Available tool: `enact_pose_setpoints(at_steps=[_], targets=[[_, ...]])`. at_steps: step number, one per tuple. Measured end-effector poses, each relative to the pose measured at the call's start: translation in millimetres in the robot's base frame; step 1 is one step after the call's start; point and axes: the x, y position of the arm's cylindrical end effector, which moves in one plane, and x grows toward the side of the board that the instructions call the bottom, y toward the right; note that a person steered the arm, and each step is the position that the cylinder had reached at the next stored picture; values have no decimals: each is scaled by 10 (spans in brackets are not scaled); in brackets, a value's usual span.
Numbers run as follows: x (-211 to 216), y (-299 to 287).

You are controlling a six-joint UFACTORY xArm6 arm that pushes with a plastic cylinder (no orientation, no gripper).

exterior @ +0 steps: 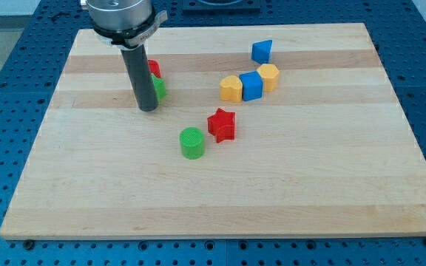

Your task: Push red star to the bottom of green star

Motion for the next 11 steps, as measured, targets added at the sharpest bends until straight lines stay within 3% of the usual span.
enact_pose_setpoints(at_steps=[2,7,9,11], targets=[[145,270],[188,1812],[666,1755],[509,826]])
